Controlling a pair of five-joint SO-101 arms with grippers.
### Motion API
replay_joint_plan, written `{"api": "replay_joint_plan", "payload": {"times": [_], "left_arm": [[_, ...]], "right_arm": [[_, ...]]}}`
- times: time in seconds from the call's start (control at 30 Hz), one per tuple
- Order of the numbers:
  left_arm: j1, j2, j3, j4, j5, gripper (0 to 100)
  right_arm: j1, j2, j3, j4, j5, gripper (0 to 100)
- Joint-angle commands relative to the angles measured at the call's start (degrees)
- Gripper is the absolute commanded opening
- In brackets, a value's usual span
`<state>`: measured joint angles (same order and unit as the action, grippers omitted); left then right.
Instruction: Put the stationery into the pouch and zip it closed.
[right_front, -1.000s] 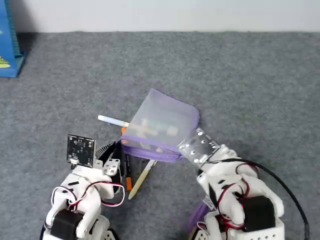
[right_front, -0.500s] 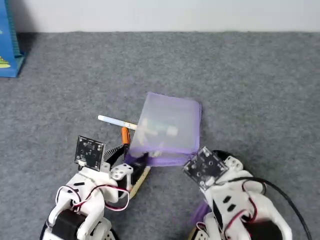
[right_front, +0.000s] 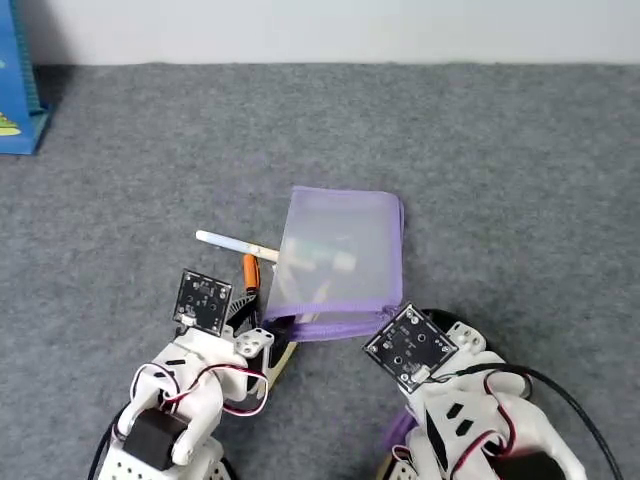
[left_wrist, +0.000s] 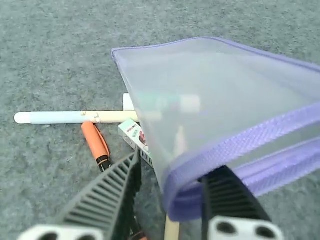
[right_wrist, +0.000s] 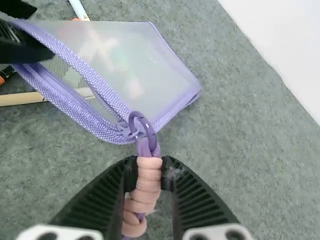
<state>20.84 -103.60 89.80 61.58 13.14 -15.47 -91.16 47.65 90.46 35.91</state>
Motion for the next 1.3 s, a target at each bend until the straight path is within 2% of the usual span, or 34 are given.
{"api": "replay_joint_plan", "payload": {"times": [0.0, 0.23, 0.37, 0.47, 0.6, 0.73, 0.8, 1.07, 1.27], "left_arm": [[-0.2, -0.4, -0.7, 0.7, -0.7, 16], [-0.2, -0.4, 1.6, 0.7, -0.7, 15], [-0.2, -0.5, 0.8, 0.4, -0.7, 0], [-0.2, -0.5, -2.2, -0.4, -0.3, 1], [-0.7, -0.6, -6.7, -3.1, 1.8, 1], [-7.2, -0.6, -11.4, -5.4, 2.0, 1], [-12.0, -0.6, -14.0, -5.5, 2.0, 1], [-23.6, -0.7, -25.9, -4.5, 1.8, 1], [-29.2, -0.7, -32.1, 6.6, -2.8, 1]], "right_arm": [[0.2, -0.5, -5.3, 0.3, -0.7, 0.8], [-0.1, -0.5, -6.1, 0.3, -0.7, 0.8], [-0.1, -0.4, -6.1, 1.9, -0.8, 0.9], [-0.1, -0.5, -6.1, 2.7, -3.2, 1.7], [0.4, -0.5, -6.1, 2.9, -7.5, 15.1], [0.5, -0.5, -6.1, 2.9, -11.3, 32.5], [0.5, -0.5, -6.1, 2.9, -13.2, 37.5], [0.5, -0.4, -5.7, 2.2, -17.4, 38.4], [0.8, 0.2, -5.6, 0.0, -18.7, 38.4]]}}
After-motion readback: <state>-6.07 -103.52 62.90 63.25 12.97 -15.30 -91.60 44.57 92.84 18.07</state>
